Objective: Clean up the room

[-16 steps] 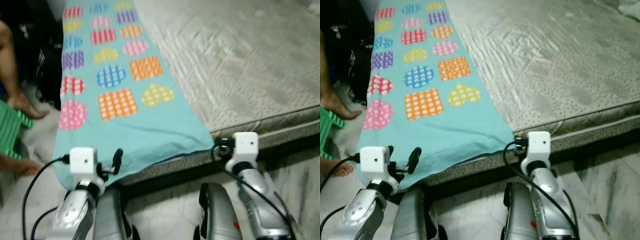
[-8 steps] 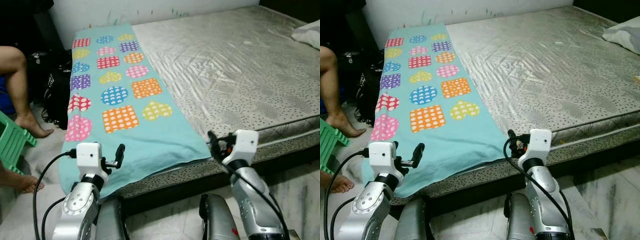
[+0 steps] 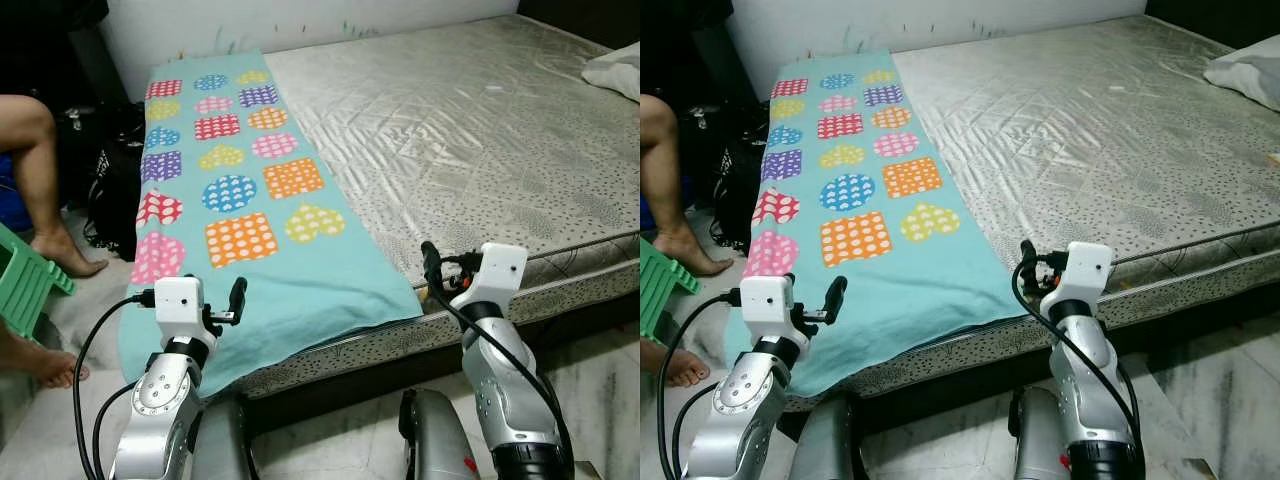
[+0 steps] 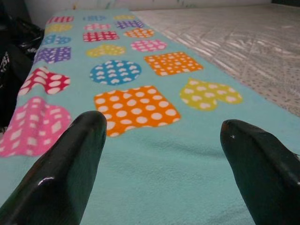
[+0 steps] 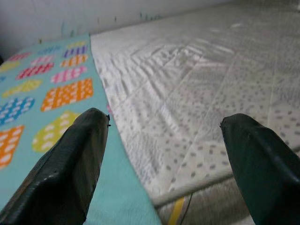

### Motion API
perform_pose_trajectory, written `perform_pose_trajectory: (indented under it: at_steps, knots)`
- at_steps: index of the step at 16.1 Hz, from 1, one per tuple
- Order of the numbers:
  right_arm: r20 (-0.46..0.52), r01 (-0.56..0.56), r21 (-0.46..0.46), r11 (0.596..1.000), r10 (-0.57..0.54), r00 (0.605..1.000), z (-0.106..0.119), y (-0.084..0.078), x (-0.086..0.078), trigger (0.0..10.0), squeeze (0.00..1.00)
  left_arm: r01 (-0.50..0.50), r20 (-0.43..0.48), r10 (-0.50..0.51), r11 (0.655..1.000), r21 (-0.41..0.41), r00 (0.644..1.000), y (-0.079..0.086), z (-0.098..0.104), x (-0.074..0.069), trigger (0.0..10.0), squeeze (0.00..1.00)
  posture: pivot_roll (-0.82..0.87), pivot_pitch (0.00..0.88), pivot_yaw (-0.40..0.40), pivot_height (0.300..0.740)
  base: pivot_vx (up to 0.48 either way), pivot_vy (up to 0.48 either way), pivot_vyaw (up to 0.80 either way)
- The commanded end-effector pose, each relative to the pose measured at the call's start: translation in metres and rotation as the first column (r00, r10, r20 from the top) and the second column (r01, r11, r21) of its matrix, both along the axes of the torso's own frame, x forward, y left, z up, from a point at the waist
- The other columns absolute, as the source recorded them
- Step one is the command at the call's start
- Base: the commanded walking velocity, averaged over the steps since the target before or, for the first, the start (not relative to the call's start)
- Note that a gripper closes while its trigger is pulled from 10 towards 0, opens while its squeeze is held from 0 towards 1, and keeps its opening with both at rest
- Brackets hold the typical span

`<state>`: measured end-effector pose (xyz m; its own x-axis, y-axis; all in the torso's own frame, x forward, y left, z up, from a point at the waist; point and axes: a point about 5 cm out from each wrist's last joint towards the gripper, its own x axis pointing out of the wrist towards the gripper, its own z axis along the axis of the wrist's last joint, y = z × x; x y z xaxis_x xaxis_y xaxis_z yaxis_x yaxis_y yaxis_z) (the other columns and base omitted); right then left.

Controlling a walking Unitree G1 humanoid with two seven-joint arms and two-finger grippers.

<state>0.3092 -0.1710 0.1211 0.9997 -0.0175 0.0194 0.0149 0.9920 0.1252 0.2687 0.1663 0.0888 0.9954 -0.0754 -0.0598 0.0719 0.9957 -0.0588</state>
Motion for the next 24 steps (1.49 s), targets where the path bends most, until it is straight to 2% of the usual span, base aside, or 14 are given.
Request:
perform_pose_trajectory:
  at_steps: [1,2,4,7,20,24]
  knots:
    - [0.038,-0.001,0.004,1.0,0.001,0.999,0.009,0.0,0.006,10.0,0.0,-0.011,0.004,0.011,1.0,0.005,1.0,0.002,0.0,0.002,10.0,0.0,-0.08,0.0,0.083,0.533,0.0,0.0,0.0]
    - [0.04,0.001,0.0,1.0,-0.001,0.999,0.009,0.0,0.006,10.0,0.0,-0.012,0.005,0.012,1.0,0.005,1.0,0.002,-0.001,0.002,10.0,0.0,-0.08,0.0,0.077,0.533,0.0,0.0,0.0]
    - [0.069,-0.014,0.001,1.0,0.014,0.997,0.018,0.001,0.013,10.0,0.0,-0.022,0.015,0.022,1.0,-0.004,1.0,0.0,-0.002,0.004,10.0,0.0,-0.09,0.0,0.068,0.556,0.0,0.0,0.0]
    - [0.075,-0.01,0.0,1.0,0.01,0.997,0.02,-0.002,0.015,10.0,0.0,-0.022,0.013,0.023,1.0,-0.011,1.0,-0.002,-0.004,0.001,10.0,0.0,-0.09,0.0,0.068,0.588,0.0,0.0,0.0]
    - [0.072,0.013,-0.002,1.0,-0.013,0.997,0.017,-0.006,0.015,10.0,0.0,-0.011,0.03,0.011,1.0,-0.005,0.999,-0.005,-0.003,0.006,10.0,0.0,-0.1,0.0,0.077,0.732,0.0,0.0,0.0]
    - [0.071,0.033,-0.009,0.999,-0.032,0.997,0.017,-0.01,0.015,10.0,0.0,-0.024,0.023,0.024,1.0,0.005,0.999,-0.002,-0.004,0.007,10.0,0.0,-0.1,0.0,0.08,0.74,0.0,0.0,0.0]
